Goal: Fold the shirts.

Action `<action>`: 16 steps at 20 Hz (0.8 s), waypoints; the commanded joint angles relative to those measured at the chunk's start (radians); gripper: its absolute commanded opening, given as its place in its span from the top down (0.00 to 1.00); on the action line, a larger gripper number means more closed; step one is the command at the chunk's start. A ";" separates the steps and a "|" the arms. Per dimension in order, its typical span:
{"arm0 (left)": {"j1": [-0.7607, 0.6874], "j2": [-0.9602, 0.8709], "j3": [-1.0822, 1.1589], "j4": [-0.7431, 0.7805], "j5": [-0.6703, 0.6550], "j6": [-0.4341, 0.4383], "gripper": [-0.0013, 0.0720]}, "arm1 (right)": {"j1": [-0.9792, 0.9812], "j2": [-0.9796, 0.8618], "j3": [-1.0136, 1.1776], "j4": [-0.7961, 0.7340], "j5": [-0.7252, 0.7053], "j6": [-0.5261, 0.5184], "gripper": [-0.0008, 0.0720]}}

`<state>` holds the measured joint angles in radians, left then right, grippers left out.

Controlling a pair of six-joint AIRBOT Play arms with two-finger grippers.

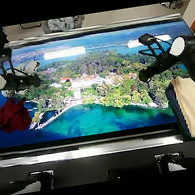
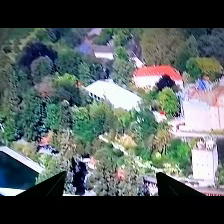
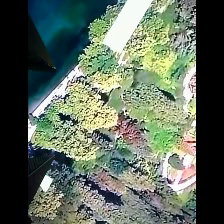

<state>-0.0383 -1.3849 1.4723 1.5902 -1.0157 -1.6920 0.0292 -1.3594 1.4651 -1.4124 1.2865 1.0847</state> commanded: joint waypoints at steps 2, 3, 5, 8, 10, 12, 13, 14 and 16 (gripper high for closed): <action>0.224 -0.338 0.442 -0.098 -0.104 -0.116 0.00 | 0.000 0.000 0.000 0.060 0.003 0.001 0.15; 0.282 -0.424 0.549 -0.111 -0.144 -0.183 0.00 | 0.000 0.000 0.000 0.076 0.002 0.001 0.15; 0.370 -0.531 0.638 -0.146 -0.167 -0.274 0.00 | 0.000 0.000 0.000 0.098 -0.003 0.001 0.15; 0.437 -0.570 0.538 -0.225 -0.038 -0.283 0.00 | 0.000 0.000 -0.001 0.101 -0.004 0.001 0.15; 0.444 -0.594 0.495 -0.251 0.064 -0.283 0.00 | 0.000 0.000 0.000 0.102 -0.003 0.001 0.15; 0.439 -0.631 0.495 -0.296 0.147 -0.282 0.00 | 0.000 0.000 0.000 0.102 -0.003 0.001 0.15; 0.437 -0.649 0.495 -0.336 0.187 -0.282 0.00 | 0.000 0.000 -0.001 0.104 -0.003 0.002 0.15; 0.436 -0.667 0.495 -0.376 0.224 -0.282 0.00 | 0.000 0.000 0.000 0.109 -0.003 0.001 0.15; 0.431 -0.697 0.495 -0.449 0.274 -0.278 0.00 | 0.000 0.000 0.000 0.129 -0.001 0.001 0.15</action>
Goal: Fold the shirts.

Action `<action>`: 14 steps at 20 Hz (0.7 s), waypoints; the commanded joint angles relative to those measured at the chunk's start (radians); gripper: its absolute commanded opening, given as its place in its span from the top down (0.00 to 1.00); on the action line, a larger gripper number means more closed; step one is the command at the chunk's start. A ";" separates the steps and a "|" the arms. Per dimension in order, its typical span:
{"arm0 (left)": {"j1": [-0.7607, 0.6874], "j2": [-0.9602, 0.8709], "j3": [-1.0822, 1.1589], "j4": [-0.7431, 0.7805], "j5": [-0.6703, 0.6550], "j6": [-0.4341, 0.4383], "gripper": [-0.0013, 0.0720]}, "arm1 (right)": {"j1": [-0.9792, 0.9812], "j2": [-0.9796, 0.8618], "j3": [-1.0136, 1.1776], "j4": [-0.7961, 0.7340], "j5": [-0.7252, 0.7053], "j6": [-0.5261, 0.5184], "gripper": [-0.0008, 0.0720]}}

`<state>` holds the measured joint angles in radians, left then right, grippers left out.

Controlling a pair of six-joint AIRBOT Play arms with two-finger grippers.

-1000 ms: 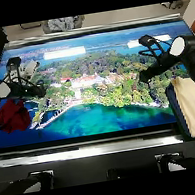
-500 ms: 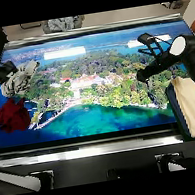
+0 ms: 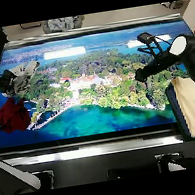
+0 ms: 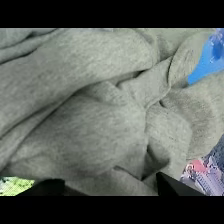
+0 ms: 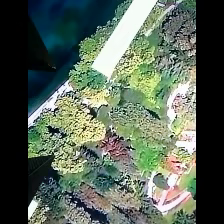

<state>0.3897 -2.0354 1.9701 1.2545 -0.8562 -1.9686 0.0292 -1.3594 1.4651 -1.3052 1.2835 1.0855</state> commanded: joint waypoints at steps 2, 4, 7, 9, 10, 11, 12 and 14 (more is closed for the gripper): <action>-0.003 -0.064 -0.002 -0.141 0.134 -0.002 0.00 | 0.000 0.000 0.000 0.045 0.010 0.000 0.15; -0.003 -0.070 -0.002 -0.141 0.109 -0.003 0.51 | 0.000 0.000 0.000 0.053 0.034 0.000 0.15; 0.002 -0.040 0.002 -0.220 0.063 0.057 0.94 | 0.000 0.000 0.000 0.045 0.052 0.000 0.15; -0.014 0.043 0.002 -0.278 0.082 0.213 0.94 | 0.000 0.000 0.000 0.036 0.048 0.000 0.15; -0.031 0.113 0.002 -0.295 0.082 0.313 0.94 | 0.000 0.001 0.000 0.036 0.034 -0.001 0.15; -0.051 0.192 0.002 -0.299 0.069 0.410 0.94 | 0.000 0.004 0.001 0.027 0.015 -0.009 0.15; -0.077 0.287 0.001 -0.299 0.040 0.506 0.94 | 0.000 0.012 0.008 0.010 0.006 -0.023 0.15; -0.134 0.476 0.001 -0.298 -0.032 0.628 0.94 | 0.000 0.044 0.038 -0.033 0.005 -0.047 0.15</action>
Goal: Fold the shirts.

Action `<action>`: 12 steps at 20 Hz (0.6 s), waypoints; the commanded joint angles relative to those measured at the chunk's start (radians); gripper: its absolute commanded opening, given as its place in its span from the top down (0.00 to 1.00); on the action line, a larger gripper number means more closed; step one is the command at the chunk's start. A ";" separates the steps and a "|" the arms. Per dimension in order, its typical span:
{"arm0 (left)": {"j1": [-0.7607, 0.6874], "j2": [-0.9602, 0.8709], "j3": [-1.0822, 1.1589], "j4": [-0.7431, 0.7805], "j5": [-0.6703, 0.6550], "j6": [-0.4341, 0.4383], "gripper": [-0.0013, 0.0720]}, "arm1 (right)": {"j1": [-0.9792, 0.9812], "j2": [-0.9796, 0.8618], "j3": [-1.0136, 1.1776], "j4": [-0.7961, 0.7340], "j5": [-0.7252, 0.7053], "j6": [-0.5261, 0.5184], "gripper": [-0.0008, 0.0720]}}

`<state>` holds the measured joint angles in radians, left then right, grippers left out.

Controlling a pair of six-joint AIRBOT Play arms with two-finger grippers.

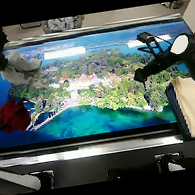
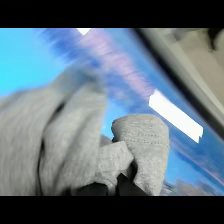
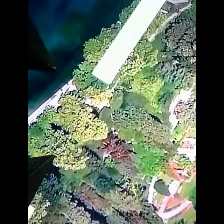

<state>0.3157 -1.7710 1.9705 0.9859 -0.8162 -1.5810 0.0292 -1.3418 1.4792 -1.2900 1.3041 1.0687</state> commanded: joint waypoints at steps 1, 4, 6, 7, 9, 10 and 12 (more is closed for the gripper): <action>-0.094 0.311 0.000 -0.026 -0.113 0.274 0.94 | 0.000 0.055 0.039 -0.072 -0.016 -0.031 0.15; -0.206 0.555 0.000 0.005 -0.211 0.272 0.94 | 0.000 0.172 0.060 -0.127 -0.018 -0.037 0.15; -0.291 0.662 -0.004 0.005 -0.269 0.272 0.94 | 0.000 0.266 0.060 -0.140 -0.013 -0.036 0.15; -0.335 0.694 -0.005 0.005 -0.298 0.271 0.94 | 0.000 0.312 0.059 -0.140 -0.008 -0.036 0.15; -0.426 0.717 -0.005 0.005 -0.377 0.271 0.94 | 0.000 0.394 0.060 -0.140 0.025 -0.025 0.15; -0.469 0.712 -0.014 0.005 -0.418 0.268 0.94 | 0.000 0.427 0.059 -0.140 0.049 -0.024 0.15; -0.546 0.706 -0.100 0.005 -0.443 0.268 0.94 | 0.000 0.478 0.059 -0.142 0.122 -0.010 0.15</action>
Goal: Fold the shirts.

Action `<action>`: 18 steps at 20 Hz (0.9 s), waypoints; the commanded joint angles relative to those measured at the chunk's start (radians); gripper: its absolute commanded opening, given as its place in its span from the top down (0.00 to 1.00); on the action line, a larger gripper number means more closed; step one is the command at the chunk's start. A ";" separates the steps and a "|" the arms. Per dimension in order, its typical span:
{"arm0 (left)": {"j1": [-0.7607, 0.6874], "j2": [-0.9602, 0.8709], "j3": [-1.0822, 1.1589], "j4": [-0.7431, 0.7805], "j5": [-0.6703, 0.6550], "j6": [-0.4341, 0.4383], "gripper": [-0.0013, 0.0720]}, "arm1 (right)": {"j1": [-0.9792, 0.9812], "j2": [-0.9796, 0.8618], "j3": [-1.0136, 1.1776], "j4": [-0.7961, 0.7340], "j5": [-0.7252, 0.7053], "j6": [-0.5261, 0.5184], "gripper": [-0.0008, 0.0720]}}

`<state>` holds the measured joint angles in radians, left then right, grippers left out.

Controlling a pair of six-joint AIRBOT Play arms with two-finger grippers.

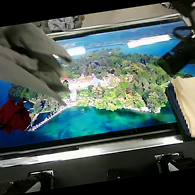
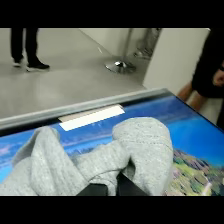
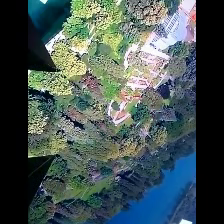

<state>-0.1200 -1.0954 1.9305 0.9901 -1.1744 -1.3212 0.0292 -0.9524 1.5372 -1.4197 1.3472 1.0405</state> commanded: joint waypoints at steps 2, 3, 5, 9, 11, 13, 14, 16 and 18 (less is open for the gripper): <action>-0.187 0.020 -0.216 0.000 -0.083 0.010 0.94 | 0.000 0.111 0.001 -0.014 0.164 0.027 0.15; -0.224 0.007 -0.307 0.000 -0.081 0.010 0.94 | 0.000 0.111 0.001 -0.014 0.201 0.032 0.15; -0.312 -0.036 -0.513 -0.015 -0.008 0.013 0.94 | 0.000 0.099 0.001 -0.014 0.246 0.056 0.15; -0.497 -0.226 -0.763 -0.085 0.164 0.058 0.94 | 0.000 0.037 -0.002 -0.014 0.255 0.073 0.15; -0.536 -0.329 -0.731 -0.085 0.137 0.058 0.83 | 0.000 -0.014 -0.002 -0.014 0.255 0.075 0.15; -0.507 -0.369 -0.629 -0.077 0.051 0.054 0.01 | 0.000 -0.074 -0.002 -0.014 0.254 0.074 0.15; -0.468 -0.365 -0.562 -0.038 0.000 0.054 0.01 | 0.000 -0.103 -0.002 -0.014 0.254 0.071 0.15; -0.347 -0.340 -0.397 0.116 -0.135 0.015 0.01 | 0.000 -0.168 -0.002 -0.013 0.256 0.048 0.13; -0.215 -0.301 -0.315 0.224 -0.234 -0.006 0.01 | 0.000 -0.223 -0.004 -0.001 0.255 0.021 0.12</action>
<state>-0.4656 -1.4143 1.4864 1.0554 -1.2434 -1.2934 0.0292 -1.0992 1.5349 -1.4326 1.5974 1.0958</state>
